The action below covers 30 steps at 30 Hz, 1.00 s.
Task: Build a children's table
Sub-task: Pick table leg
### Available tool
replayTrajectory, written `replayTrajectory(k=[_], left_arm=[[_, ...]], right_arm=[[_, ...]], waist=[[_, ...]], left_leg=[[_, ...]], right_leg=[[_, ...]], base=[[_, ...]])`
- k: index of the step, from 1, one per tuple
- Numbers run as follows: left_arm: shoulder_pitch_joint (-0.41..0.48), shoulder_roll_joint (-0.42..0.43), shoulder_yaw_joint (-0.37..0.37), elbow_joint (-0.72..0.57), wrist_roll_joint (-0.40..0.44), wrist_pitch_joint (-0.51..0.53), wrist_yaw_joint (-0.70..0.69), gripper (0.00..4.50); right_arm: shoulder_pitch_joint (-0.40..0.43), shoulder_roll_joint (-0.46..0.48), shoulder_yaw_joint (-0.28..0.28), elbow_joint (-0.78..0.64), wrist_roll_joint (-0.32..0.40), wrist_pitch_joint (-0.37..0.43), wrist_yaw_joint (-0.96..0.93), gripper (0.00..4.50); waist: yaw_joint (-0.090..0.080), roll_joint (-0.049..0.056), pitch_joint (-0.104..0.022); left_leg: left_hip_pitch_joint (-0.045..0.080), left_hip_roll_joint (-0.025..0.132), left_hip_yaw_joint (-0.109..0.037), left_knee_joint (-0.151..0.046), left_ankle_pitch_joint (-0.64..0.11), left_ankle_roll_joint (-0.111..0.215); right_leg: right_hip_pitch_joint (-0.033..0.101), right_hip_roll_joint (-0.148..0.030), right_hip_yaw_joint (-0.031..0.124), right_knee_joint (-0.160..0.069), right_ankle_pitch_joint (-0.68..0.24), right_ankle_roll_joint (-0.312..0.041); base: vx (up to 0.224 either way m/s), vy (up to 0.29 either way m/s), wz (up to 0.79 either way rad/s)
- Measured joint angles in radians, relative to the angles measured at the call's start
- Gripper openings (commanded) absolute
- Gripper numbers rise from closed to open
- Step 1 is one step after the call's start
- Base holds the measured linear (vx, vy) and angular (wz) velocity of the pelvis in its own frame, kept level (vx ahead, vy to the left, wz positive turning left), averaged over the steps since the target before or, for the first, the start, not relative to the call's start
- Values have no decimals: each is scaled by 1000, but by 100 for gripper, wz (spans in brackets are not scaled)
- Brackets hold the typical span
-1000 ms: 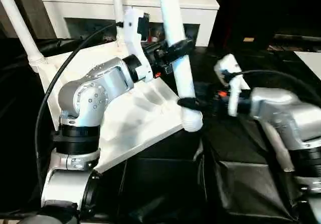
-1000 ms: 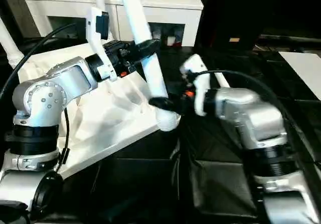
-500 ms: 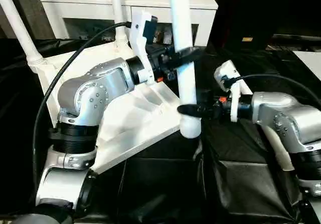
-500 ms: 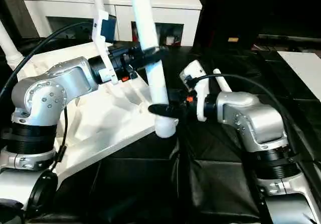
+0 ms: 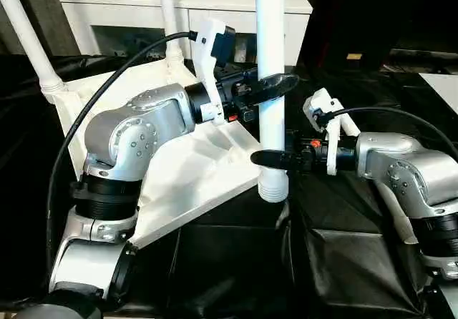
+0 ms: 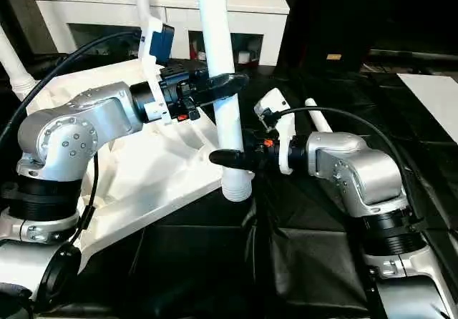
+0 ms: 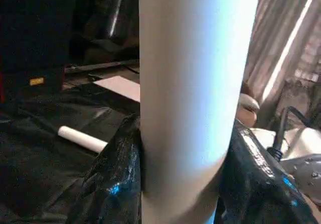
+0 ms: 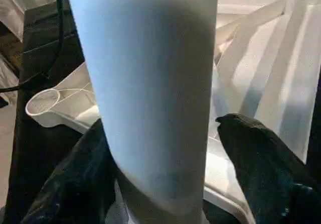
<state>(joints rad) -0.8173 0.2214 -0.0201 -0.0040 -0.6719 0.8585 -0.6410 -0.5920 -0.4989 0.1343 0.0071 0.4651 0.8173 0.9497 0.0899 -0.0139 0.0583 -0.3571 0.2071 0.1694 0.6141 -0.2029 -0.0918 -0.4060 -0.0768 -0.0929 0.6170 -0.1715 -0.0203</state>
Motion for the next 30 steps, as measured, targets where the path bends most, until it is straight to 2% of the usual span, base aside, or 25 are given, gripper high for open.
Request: replayTrajectory(k=[2,7,8,13,14,15,16,18,20,22,27,28,30], left_arm=[[0,3,0,0,0,0,-6,175],[0,7,-9,0,3,-5,-18,175],[0,7,-9,0,3,-6,-21,175],[0,8,-15,0,6,-6,-29,175],[0,8,-17,0,6,-6,-31,175],[0,8,-18,0,7,-6,-32,175],[0,8,-19,0,7,-6,-32,175],[0,9,-19,0,11,-10,-33,175],[0,10,-19,0,13,-12,-33,175],[0,12,-19,0,13,-12,-37,175],[0,14,-19,0,13,-12,-49,175],[0,15,-19,0,13,-11,-52,175],[0,16,-20,0,13,-11,-54,175]], right_arm=[[0,4,5,0,2,0,5,275],[7,4,15,-5,2,1,19,244],[8,4,16,-5,2,1,19,220],[16,-3,31,-26,-2,-2,20,191],[19,-5,33,-29,-4,-5,20,191],[23,-6,33,-32,-7,-13,20,245],[24,-6,33,-32,-8,-17,20,257],[27,-7,35,-31,-14,-19,19,259],[38,-7,38,-31,-15,-19,19,280],[43,-13,61,-31,-32,-24,19,287],[43,-13,69,-31,-42,-32,18,290],[43,-13,68,-31,-41,-34,18,262],[43,-13,68,-31,-38,-34,18,252]], waist=[[0,0,0],[0,0,0],[0,0,0],[1,0,0],[1,0,0],[1,0,0],[0,0,0],[0,0,0],[0,0,0],[0,0,0],[0,0,0],[0,0,0],[0,0,0]], left_leg=[[0,0,0,0,0,0],[0,0,0,0,0,0],[0,0,0,0,0,0],[0,0,0,0,-1,-1],[0,0,0,0,-1,-1],[0,0,0,0,-1,-1],[0,0,0,0,-1,-1],[0,0,0,0,-1,-1],[0,0,0,0,-1,-1],[0,0,0,0,-1,-1],[0,0,0,0,-1,-1],[0,0,0,0,-1,-1],[0,0,0,0,-1,-1]], right_leg=[[0,0,0,0,0,0],[0,0,0,0,0,0],[0,0,0,0,0,0],[0,0,0,0,0,0],[0,0,0,0,0,0],[0,0,0,0,0,0],[0,0,0,0,0,0],[0,0,0,0,0,0],[0,0,0,0,0,0],[0,0,0,0,0,0],[0,0,0,0,0,0],[0,0,0,0,0,0],[0,0,0,0,0,0]], base=[[0,0,0],[0,0,0],[0,0,0],[0,0,0],[0,0,0],[0,0,0],[0,0,0],[0,0,0],[0,0,0],[0,0,0],[0,0,0],[0,0,0],[0,0,0]])
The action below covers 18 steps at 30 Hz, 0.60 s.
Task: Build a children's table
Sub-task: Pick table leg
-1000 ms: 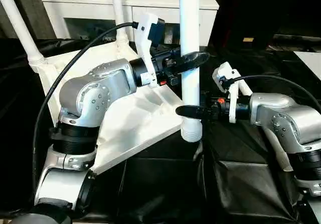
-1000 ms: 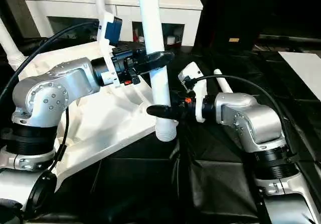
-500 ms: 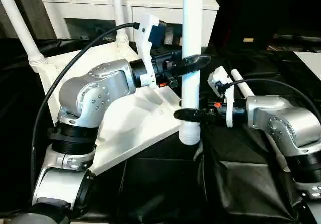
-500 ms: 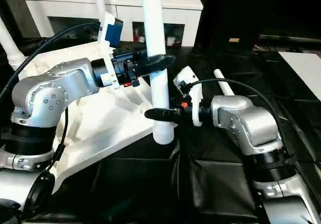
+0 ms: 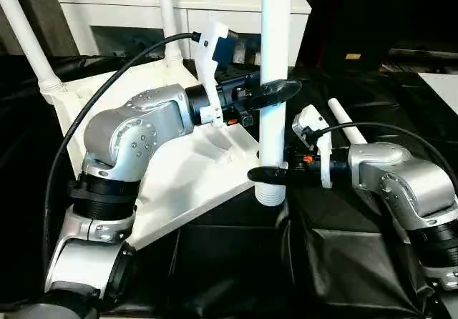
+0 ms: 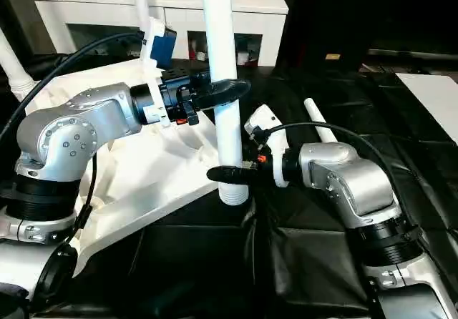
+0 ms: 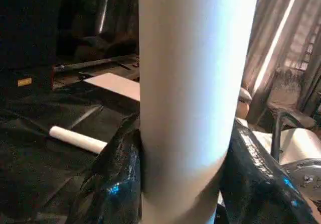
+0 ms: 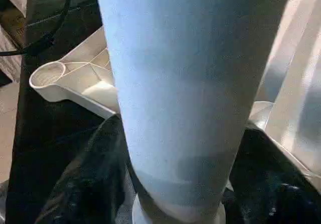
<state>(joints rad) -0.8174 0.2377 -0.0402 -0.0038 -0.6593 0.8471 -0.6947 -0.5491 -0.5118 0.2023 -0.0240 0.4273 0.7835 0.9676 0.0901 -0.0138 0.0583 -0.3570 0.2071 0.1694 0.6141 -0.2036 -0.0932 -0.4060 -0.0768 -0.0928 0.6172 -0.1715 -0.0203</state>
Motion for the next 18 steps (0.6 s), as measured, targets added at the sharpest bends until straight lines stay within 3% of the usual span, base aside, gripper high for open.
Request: replayTrajectory(k=[8,16,17,18], left_arm=[[0,6,-1,0,0,0,-11,175],[0,-2,-1,0,7,0,8,175],[-1,-10,6,0,5,7,26,231],[-3,-10,18,0,2,19,35,245]], right_arm=[[0,2,0,0,2,-2,3,190],[1,4,0,0,3,-2,0,186],[1,11,-4,3,2,-2,-8,186],[2,26,-8,7,2,-5,-21,186]], waist=[[0,0,0],[0,0,0],[0,0,0],[0,0,0]], left_leg=[[0,0,0,0,0,0],[0,0,0,0,0,0],[0,0,0,0,0,0],[0,0,0,0,0,0]], right_leg=[[0,0,0,0,0,0],[0,0,0,0,0,0],[0,0,0,0,0,0],[0,0,0,1,0,0]], base=[[0,0,0],[0,0,0],[0,0,0],[0,0,0]])
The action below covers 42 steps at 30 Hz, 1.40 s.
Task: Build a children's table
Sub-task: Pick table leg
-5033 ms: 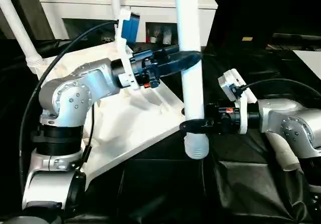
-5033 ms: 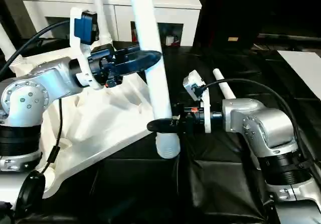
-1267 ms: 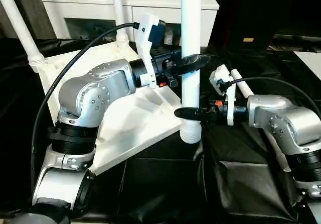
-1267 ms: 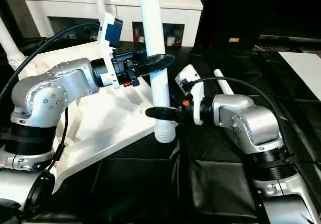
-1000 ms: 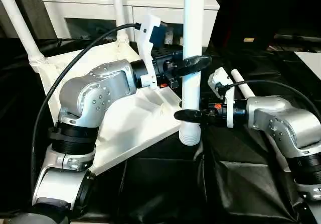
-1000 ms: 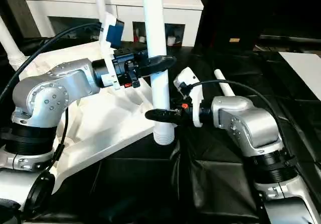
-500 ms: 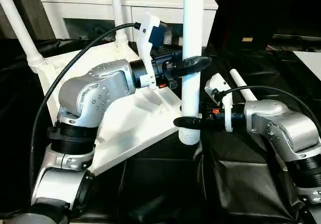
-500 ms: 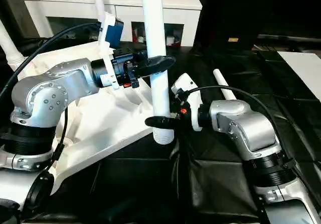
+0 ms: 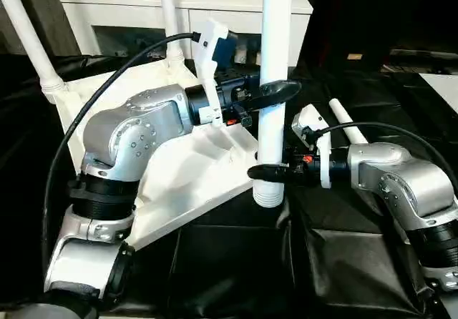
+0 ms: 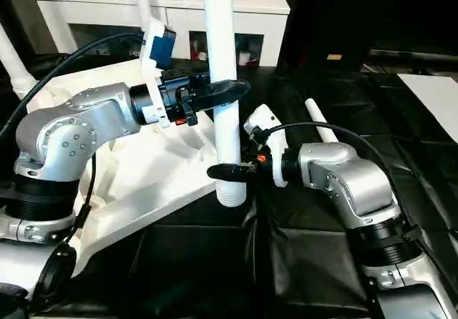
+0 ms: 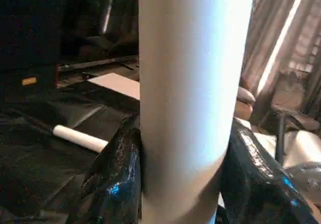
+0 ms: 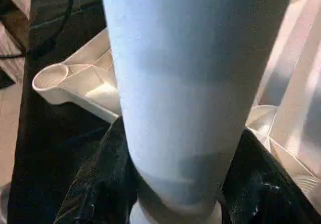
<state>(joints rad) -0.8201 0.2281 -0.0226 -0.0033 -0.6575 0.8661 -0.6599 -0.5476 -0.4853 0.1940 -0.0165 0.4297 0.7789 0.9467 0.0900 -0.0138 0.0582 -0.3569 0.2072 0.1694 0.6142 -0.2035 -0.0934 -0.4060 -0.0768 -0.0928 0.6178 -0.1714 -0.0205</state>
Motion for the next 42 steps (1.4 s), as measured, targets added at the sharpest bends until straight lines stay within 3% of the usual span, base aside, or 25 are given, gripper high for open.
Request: replayTrajectory(k=[4,9,12,14,18,20,23,25,27,29,30,32,34,35,36,39,42], left_arm=[[9,24,14,-3,-8,27,11,266],[83,45,28,-23,1,25,34,310],[140,40,63,-46,69,-71,108,330],[203,54,64,-49,186,-151,220,330],[361,41,80,-48,393,-326,464,330],[497,36,79,-76,498,-423,574,330],[609,-46,88,-111,556,-452,677,330],[619,-85,81,-125,570,-456,718,330],[614,-83,66,-134,596,-476,745,330],[605,-90,53,-134,614,-508,761,330],[595,-94,54,-133,615,-517,767,330],[585,-115,55,-133,613,-539,773,330],[585,-149,48,-133,611,-566,771,330],[581,-161,29,-134,611,-570,770,330],[578,-159,19,-135,614,-569,770,330],[582,-136,15,-135,633,-569,770,330],[588,-143,15,-135,633,-570,769,330]], right_arm=[[2,45,-67,16,5,-6,-85,186],[14,33,-159,8,20,-6,-132,186],[55,24,-204,-44,27,-9,-175,186],[88,29,-217,-49,-61,-74,-296,186],[190,76,-228,-57,-204,-239,-460,186],[268,152,-239,-105,-204,-246,-510,186],[337,247,-225,-131,-206,-235,-606,186],[347,288,-215,-137,-207,-242,-650,186],[347,323,-204,-138,-207,-260,-683,186],[348,340,-188,-137,-223,-286,-700,186],[348,349,-187,-137,-232,-293,-704,186],[345,353,-184,-136,-241,-306,-705,186],[346,339,-190,-135,-249,-315,-711,186],[351,337,-197,-135,-249,-315,-716,186],[352,336,-198,-135,-249,-315,-720,186],[358,337,-196,-136,-246,-315,-718,186],[361,336,-194,-136,-245,-316,-708,186]], waist=[[-1,1,-1],[2,4,-1],[1,10,-2],[-2,17,-6],[-12,19,-6],[-26,19,-6],[-27,18,-6],[-26,17,-6],[-32,21,-5],[-44,32,-4],[-47,31,-4],[-50,12,-12],[-34,13,-12],[-29,14,-13],[-25,16,-14],[-20,21,-14],[-22,27,-11]], left_leg=[[1,0,0,0,0,-1],[1,0,0,0,0,-1],[2,0,-1,0,0,-1],[3,0,-1,0,0,-1],[4,0,-1,-3,0,-2],[5,0,-2,-6,0,-2],[0,0,-3,-5,0,-2],[2,0,-3,-4,0,-2],[6,4,-12,-5,0,-2],[10,27,-22,-6,5,-8],[9,35,-21,-5,10,-15],[10,41,-15,-3,12,-18],[-3,22,-13,13,-17,31],[-5,-3,-14,11,-19,36],[-7,-16,-19,7,-17,31],[-12,-15,-41,6,0,2],[-11,-14,-42,4,0,2]], right_leg=[[0,0,0,1,0,0],[0,0,0,1,0,0],[1,0,0,-1,0,0],[3,0,0,-2,0,1],[3,2,-1,-3,-3,7],[3,2,-1,-4,-5,9],[1,2,-1,-5,-4,8],[2,2,-1,-6,-4,8],[9,5,-4,-11,-3,7],[24,21,-16,-16,-1,-9],[22,20,-23,4,-8,-22],[10,22,-24,33,-33,-28],[0,24,-21,33,-36,-27],[-6,25,-19,33,-36,-26],[-10,28,-19,32,-36,-26],[-12,41,-31,26,-29,-26],[-3,42,-33,9,-23,-25]], base=[[0,0,0],[0,0,0],[0,0,0],[0,0,0],[0,0,0],[0,0,0],[0,0,0],[0,0,0],[0,0,0],[-16,-56,6],[-4,-102,11],[10,-145,11],[-8,-112,1],[-17,-97,-1],[-22,-97,-4],[-16,-46,-9],[0,0,0]])
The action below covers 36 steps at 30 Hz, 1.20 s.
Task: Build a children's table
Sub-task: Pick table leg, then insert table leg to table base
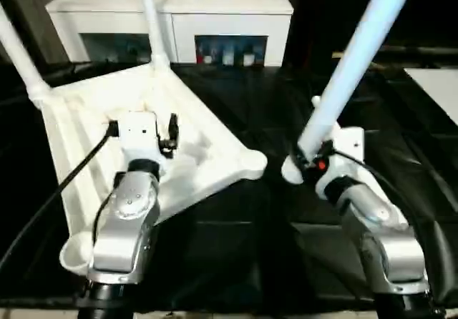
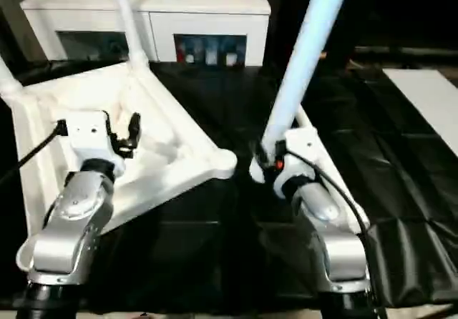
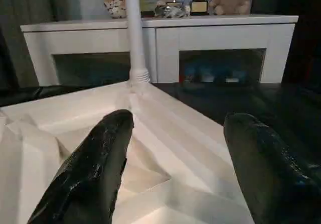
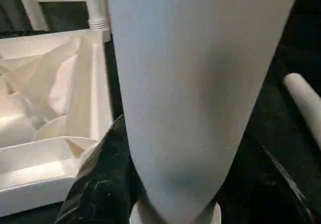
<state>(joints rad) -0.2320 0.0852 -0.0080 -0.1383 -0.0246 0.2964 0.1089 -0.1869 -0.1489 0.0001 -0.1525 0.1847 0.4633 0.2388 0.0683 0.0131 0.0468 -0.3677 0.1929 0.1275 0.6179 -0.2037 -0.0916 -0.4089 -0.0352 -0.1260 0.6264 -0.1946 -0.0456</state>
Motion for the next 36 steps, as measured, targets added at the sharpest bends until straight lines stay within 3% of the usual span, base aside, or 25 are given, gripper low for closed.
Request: replayTrajectory(k=[5,10,15,20,23,27,32,36], left_arm=[[0,-6,0,0,0,-22,-17,330],[0,5,-8,0,0,-28,-27,330],[15,95,-84,8,-22,-34,-221,330],[8,159,-149,62,-70,-19,-427,369],[-73,229,-225,178,-96,44,-636,404],[-183,229,-293,299,-87,100,-761,424],[-275,215,-327,404,-46,137,-799,424],[-334,171,-336,478,-57,220,-800,384]], right_arm=[[-2,1,13,0,-1,-7,15,186],[-8,9,34,3,2,-7,30,186],[-41,9,36,17,15,-20,51,186],[-45,-23,20,25,39,-28,96,186],[-63,-95,-11,47,65,-19,166,186],[-63,-170,-22,49,83,4,247,186],[-62,-230,-22,48,84,8,318,186],[-58,-273,-23,48,85,14,341,186]], waist=[[-13,2,-1],[-15,1,-1],[-7,0,-1],[-7,0,-1],[-7,1,-1],[-9,1,0],[-16,3,-1],[-10,13,-1]], left_leg=[[2,-1,2,-1,0,2],[2,-5,23,0,-2,13],[0,-5,27,0,-3,16],[1,-4,31,-1,-3,16],[3,-5,39,-2,0,19],[4,-5,44,-3,2,22],[3,-5,45,-3,2,23],[3,-5,45,-3,3,24]], right_leg=[[15,-9,3,-34,18,11],[18,-23,8,-37,27,18],[13,-23,13,-32,25,20],[10,-23,16,-30,26,19],[10,-23,24,-29,27,21],[10,-23,29,-30,28,22],[11,-23,29,-30,29,22],[9,-23,29,-30,29,22]], base=[[-2,65,3],[6,44,2],[0,0,0],[0,0,0],[0,0,0],[0,0,0],[0,0,0],[0,0,0]])
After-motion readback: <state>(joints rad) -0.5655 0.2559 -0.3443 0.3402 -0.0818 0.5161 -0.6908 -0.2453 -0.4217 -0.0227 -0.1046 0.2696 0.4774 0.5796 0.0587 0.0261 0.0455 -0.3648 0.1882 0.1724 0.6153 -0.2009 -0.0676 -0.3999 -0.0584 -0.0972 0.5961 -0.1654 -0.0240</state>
